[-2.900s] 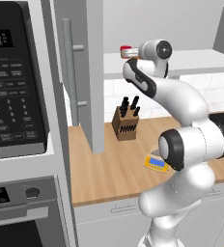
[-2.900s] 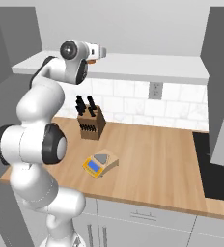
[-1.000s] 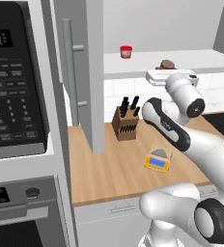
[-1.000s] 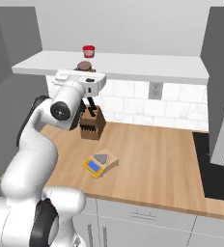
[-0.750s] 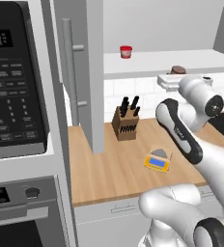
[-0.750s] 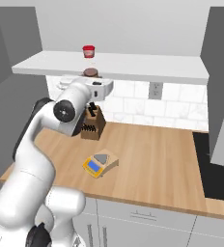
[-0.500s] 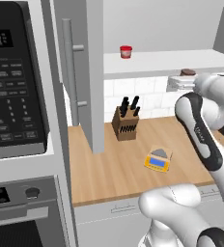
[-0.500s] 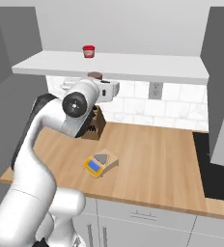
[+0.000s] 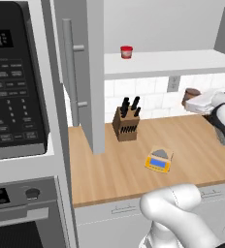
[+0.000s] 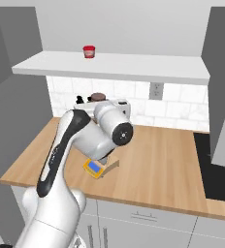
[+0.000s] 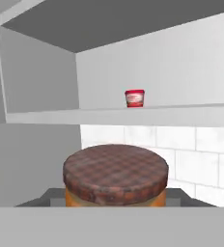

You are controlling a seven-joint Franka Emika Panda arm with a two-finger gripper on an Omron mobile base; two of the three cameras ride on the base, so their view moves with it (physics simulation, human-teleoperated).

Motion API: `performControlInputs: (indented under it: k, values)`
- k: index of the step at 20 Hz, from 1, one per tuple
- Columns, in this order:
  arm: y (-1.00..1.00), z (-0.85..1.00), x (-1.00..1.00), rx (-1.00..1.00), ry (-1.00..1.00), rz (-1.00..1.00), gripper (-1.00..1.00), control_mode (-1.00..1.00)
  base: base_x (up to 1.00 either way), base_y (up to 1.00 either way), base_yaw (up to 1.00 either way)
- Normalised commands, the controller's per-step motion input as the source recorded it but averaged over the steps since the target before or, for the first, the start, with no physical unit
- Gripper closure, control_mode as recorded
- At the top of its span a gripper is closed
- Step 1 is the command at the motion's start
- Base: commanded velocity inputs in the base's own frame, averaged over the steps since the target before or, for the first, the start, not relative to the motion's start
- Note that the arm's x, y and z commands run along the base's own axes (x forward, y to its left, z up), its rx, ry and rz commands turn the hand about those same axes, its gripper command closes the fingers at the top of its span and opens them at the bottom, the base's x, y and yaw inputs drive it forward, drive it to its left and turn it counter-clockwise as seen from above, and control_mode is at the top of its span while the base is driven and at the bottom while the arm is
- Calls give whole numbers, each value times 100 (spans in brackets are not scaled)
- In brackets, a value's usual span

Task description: Pick the jam and place it on the digital scale for weighing, and close the cabinet.

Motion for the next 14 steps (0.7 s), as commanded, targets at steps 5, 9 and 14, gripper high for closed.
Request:
performControlInputs:
  k: [5, 9, 14]
  values:
    - [0, -67, 20, 0, 11, 35, 100, -100, 0, 0, 0]
    - [-2, -48, 25, 0, 22, 30, 100, -100, 0, 0, 0]
    - [0, -49, 17, 3, -4, 27, 100, -100, 0, 0, 0]
